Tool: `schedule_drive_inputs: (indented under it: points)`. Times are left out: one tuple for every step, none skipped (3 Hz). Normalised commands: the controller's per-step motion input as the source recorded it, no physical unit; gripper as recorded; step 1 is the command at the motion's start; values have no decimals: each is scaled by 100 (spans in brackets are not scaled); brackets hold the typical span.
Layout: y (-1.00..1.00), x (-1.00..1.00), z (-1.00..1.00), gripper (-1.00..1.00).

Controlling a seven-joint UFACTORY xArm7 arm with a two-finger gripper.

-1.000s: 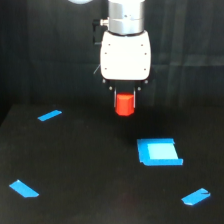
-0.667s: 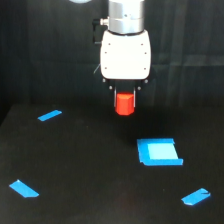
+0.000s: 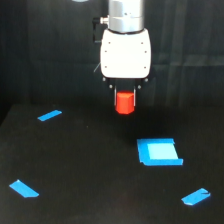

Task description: Pick up the red object from the table

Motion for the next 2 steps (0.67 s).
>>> schedule_drive_inputs:
  points:
    - [0,-14,9,-97]
    - [-9,4,13,-100]
